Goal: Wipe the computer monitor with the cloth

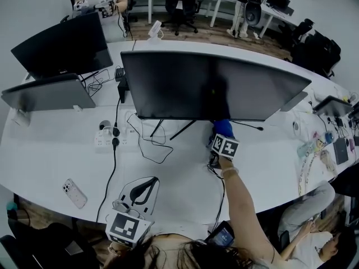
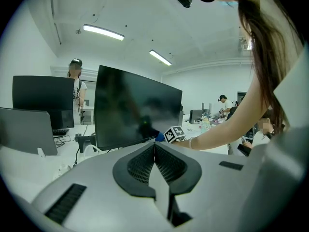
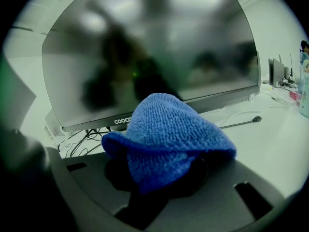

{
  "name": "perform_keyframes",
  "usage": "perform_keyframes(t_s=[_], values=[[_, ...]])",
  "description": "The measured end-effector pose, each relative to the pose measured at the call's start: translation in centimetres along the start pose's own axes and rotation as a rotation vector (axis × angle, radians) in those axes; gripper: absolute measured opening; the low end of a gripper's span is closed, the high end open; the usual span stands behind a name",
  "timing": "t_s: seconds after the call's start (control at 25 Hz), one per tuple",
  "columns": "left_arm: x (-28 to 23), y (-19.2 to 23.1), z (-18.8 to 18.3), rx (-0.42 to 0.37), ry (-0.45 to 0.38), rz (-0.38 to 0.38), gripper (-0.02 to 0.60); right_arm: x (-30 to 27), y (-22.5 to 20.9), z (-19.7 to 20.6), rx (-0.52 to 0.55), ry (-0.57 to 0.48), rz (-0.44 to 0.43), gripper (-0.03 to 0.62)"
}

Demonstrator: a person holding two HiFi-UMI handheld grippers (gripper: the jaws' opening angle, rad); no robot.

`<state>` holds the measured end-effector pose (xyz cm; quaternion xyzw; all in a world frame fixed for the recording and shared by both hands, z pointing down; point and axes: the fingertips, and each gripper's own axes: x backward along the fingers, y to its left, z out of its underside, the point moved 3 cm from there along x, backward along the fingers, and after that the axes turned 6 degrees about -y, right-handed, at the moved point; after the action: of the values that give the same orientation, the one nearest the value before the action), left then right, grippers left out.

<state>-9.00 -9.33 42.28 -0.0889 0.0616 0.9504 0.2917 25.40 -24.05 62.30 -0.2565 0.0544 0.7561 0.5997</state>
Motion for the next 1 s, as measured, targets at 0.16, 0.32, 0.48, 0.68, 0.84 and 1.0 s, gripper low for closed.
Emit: perform_keyframes(t_s=[0.16, 0.32, 0.48, 0.68, 0.84, 1.0], values=[[-0.3, -0.4, 0.2, -0.015, -0.013, 0.004, 0.009, -0.2, 0.4, 0.2, 0.0, 0.005, -0.009, 0.1], [-0.4, -1.1, -0.1, 0.009, 0.006, -0.004, 0.009, -0.4, 1.0, 0.4, -0.004, 0.008, -0.017, 0.101], [-0.7, -1.6, -0.8, 0.018, 0.011, -0.023, 0.009, -0.6, 1.3, 0.4, -0.029, 0.007, -0.019, 0.1], [-1.0, -2.3, -1.8, 0.026, 0.012, -0.051, 0.009, -1.0, 1.6, 0.4, -0.043, 0.023, -0.034, 0.101], [-1.1, -2.6, -2.1, -0.003, 0.005, -0.076, 0.009, -1.2, 1.9, 0.7, -0.044, 0.038, -0.049, 0.1], [-1.2, -3.2, -2.1, -0.003, 0.01, -0.1, 0.009, -1.3, 2.4, 0.8, -0.036, 0.04, -0.077, 0.1]])
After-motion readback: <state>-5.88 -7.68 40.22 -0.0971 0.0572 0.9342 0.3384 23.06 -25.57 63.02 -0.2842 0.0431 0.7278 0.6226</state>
